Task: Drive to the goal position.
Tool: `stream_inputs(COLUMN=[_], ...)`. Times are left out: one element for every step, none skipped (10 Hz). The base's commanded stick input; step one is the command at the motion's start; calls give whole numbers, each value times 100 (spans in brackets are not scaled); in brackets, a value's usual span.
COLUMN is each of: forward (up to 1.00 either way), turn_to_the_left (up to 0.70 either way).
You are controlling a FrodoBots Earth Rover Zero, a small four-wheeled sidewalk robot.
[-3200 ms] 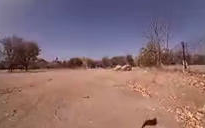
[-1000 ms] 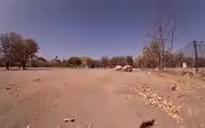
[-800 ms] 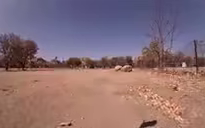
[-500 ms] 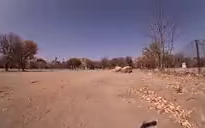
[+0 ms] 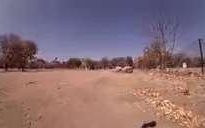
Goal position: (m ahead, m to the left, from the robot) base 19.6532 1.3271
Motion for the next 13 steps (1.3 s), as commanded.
stream_inputs(forward=[50,50,50,50,50,50,50,50,50,50,50,50,50], turn_to_the_left=[0,0,0,0,0,0,0,0,0,0,0,0,0])
